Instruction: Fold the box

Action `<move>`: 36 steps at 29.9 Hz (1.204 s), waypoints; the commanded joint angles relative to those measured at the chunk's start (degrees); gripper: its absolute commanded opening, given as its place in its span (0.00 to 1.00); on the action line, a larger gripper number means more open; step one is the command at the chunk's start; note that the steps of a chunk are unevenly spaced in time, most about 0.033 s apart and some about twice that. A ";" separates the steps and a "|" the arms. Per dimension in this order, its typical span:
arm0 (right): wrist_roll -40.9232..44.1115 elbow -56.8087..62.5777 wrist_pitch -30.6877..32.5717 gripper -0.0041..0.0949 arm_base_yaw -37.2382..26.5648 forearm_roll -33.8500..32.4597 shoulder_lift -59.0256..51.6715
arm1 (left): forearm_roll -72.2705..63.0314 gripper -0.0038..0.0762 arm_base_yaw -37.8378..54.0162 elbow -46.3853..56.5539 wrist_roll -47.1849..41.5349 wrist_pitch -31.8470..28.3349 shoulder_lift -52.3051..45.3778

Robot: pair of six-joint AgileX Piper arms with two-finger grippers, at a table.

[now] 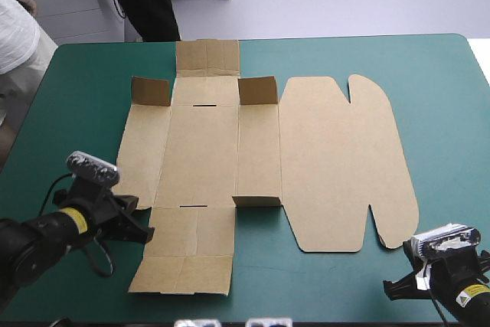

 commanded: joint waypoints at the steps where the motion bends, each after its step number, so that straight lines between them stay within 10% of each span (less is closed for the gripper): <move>1: -0.46 -1.79 -3.25 0.03 0.03 -0.52 0.45 | 0.65 0.07 -0.32 -6.95 4.08 -2.69 6.84; 9: -0.46 -1.79 -3.15 0.03 0.03 -0.91 0.45 | -3.95 0.07 4.02 -16.16 11.96 -2.80 17.24; 17: -0.46 -1.79 -3.15 0.03 0.03 -1.87 0.45 | -31.26 0.07 24.53 -16.22 33.73 5.87 17.72; 36: -0.36 -1.79 -3.13 0.03 0.03 -1.26 0.45 | -46.98 0.07 61.44 -16.22 50.84 19.36 26.90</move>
